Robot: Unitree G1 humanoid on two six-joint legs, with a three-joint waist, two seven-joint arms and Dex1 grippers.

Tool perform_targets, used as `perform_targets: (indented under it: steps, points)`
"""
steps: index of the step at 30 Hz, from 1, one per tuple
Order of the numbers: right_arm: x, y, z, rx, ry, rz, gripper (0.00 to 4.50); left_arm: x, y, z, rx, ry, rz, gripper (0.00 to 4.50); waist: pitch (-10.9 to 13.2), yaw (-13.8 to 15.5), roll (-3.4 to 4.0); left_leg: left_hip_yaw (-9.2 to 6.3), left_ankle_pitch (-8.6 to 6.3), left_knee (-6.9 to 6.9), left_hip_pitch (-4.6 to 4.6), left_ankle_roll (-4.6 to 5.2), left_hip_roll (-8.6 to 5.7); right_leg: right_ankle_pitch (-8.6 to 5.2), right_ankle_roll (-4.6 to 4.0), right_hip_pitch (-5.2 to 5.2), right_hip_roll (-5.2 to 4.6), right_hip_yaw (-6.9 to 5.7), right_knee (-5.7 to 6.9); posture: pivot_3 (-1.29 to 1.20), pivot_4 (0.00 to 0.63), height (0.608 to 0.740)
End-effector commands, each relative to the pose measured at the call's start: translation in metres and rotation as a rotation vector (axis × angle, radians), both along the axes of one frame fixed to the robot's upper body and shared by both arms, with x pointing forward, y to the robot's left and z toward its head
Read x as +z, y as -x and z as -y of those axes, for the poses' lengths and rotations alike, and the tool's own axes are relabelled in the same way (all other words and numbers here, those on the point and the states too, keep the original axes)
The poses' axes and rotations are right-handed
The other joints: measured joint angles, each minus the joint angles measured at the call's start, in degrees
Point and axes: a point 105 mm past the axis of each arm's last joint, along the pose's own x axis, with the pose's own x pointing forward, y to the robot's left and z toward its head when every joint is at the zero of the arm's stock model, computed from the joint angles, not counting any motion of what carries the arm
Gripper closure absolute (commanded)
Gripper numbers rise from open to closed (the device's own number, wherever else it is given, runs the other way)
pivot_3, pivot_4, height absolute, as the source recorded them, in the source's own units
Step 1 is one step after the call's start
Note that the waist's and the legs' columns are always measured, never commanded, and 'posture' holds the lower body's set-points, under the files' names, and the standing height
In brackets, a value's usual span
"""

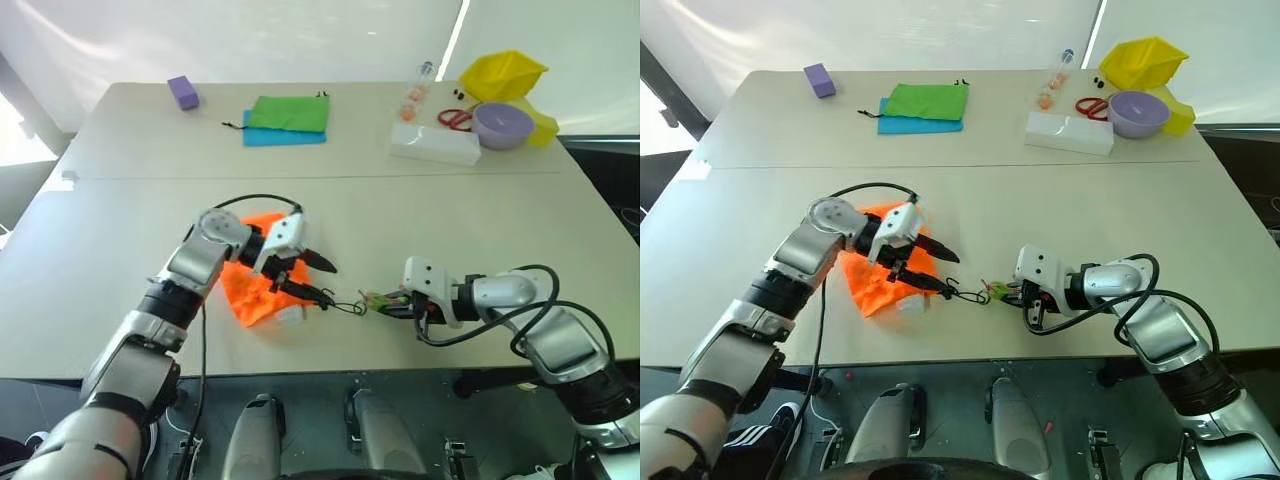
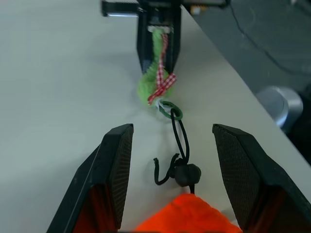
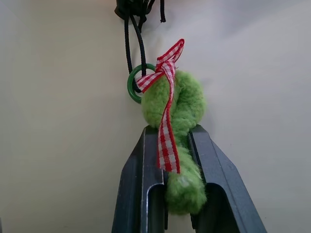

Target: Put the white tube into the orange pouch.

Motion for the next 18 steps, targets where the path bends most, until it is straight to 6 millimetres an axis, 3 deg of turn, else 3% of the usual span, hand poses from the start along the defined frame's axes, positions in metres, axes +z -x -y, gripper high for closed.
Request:
perform_targets:
  steps: [1, 10, 18]
  points:
    - [0.01, -0.004, -0.003, -0.002, -0.002, 0.054, 4.49, -0.002, 0.006, 0.004, -0.095, -0.072, 0.12, 1.71, 0.0, 0.02, 0.0, -0.01, 0.0, 0.0, 0.0, 0.0, 0.0, 0.0, 0.0, 0.0, 0.01, 0.0, 0.02, 0.0, 0.15, 0.74]
    - [0.01, -0.006, -0.003, -0.012, -0.002, 0.066, 4.49, -0.015, 0.004, 0.004, -0.072, -0.12, 0.27, 1.71, 0.0, 0.06, 0.0, -0.02, 0.0, 0.09, -0.01, 0.0, 0.0, -0.01, 0.02, 0.01, -0.02, 0.01, 0.04, 0.0, 0.15, 0.74]
    - [0.01, -0.007, -0.003, -0.004, 0.004, 0.063, 4.49, -0.006, 0.001, 0.002, -0.023, -0.072, 0.272, 1.71, 0.0, 0.12, 0.0, -0.03, 0.0, 0.07, -0.01, 0.0, 0.0, -0.01, 0.02, 0.0, -0.01, 0.0, 0.06, 0.0, 0.15, 0.74]
